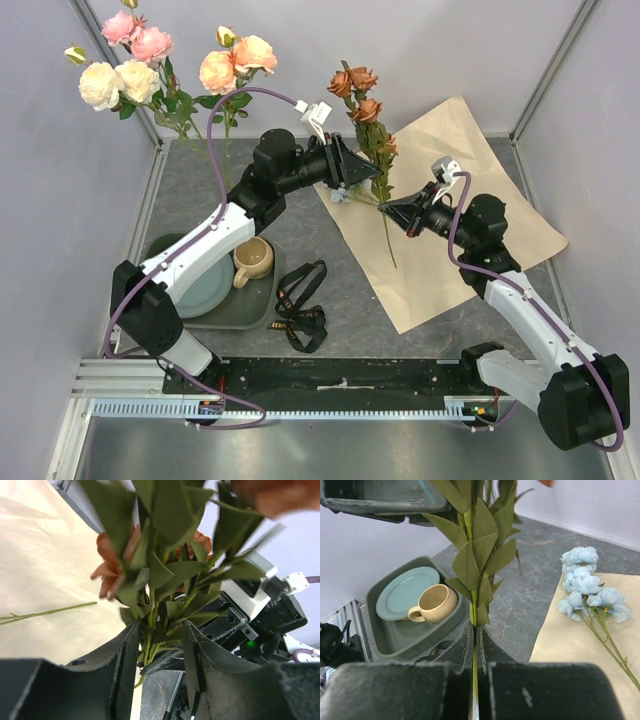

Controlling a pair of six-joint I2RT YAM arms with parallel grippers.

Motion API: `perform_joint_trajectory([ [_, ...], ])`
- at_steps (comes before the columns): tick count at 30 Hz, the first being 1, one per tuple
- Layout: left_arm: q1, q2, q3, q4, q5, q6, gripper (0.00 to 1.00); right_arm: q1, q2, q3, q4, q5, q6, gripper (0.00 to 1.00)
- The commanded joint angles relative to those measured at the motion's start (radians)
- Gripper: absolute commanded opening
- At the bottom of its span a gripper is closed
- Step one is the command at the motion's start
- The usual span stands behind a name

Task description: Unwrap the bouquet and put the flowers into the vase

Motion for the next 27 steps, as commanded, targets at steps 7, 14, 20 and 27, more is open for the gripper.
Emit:
perform_joint_trajectory([
  [7, -0.009, 0.039, 0.088, -0.035, -0.033, 0.020, 0.45, 0.003, -0.036, 0.009, 0.029, -0.032, -0.025, 0.00],
  [14, -0.011, 0.034, 0.101, -0.037, -0.017, 0.028, 0.25, 0.003, -0.029, 0.009, 0.024, -0.032, -0.026, 0.00],
  [20, -0.017, 0.007, 0.105, -0.029, 0.027, 0.072, 0.02, 0.005, -0.044, 0.003, 0.000, 0.017, -0.036, 0.28],
  [27, -0.026, -0.099, 0.081, -0.078, 0.073, 0.211, 0.02, 0.005, -0.089, 0.006, -0.083, 0.316, -0.020, 0.65],
])
